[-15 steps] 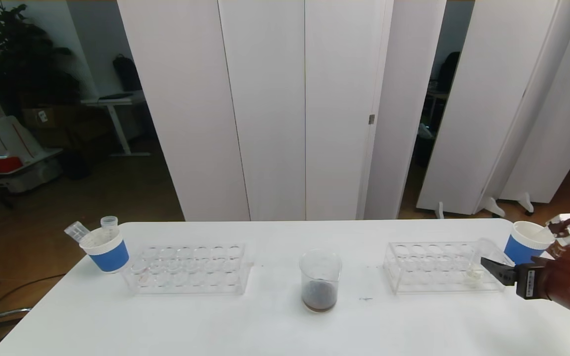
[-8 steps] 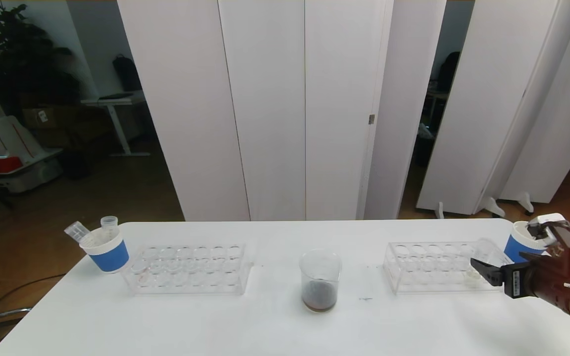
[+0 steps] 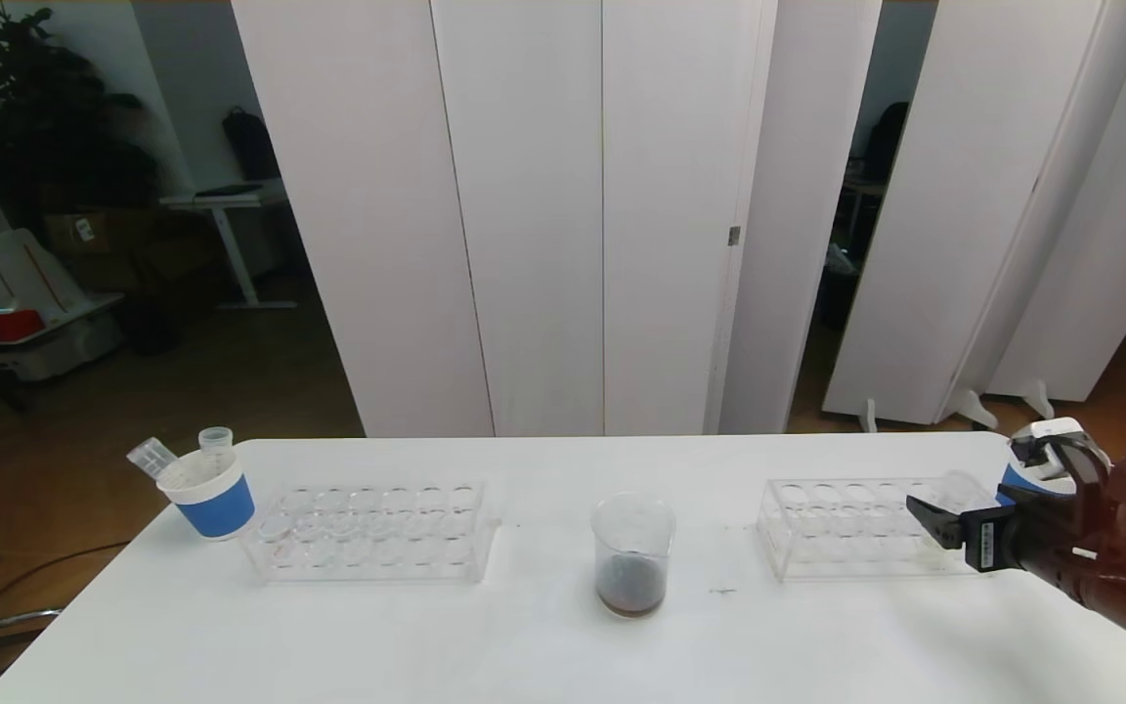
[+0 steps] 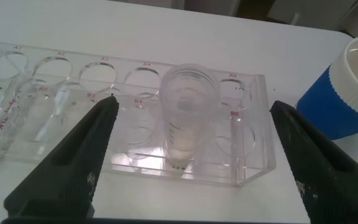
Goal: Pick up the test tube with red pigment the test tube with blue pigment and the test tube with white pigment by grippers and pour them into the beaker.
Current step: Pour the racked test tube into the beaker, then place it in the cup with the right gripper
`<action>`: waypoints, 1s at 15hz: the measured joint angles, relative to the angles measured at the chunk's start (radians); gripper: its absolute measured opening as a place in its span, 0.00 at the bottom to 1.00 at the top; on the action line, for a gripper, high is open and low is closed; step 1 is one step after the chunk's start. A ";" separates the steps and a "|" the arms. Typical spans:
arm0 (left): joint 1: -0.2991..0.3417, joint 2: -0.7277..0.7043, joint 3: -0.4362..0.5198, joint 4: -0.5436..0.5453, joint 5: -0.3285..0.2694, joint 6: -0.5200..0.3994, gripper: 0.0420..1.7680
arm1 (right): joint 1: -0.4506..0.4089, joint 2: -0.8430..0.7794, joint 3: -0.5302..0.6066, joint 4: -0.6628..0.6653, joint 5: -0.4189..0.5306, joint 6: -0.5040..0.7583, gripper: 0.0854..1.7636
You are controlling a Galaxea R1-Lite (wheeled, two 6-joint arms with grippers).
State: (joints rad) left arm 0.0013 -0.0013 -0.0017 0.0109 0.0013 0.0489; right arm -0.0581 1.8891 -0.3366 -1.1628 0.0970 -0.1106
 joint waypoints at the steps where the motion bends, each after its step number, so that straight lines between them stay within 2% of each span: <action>1: 0.000 0.000 0.000 0.000 0.000 0.000 0.99 | 0.007 0.012 0.002 -0.012 0.000 0.000 0.99; 15: 0.000 0.000 0.000 0.000 0.000 0.000 0.99 | 0.013 0.054 -0.004 -0.048 -0.005 0.001 0.99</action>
State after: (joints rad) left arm 0.0013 -0.0013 -0.0017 0.0104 0.0013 0.0489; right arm -0.0455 1.9430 -0.3411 -1.2104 0.0919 -0.1096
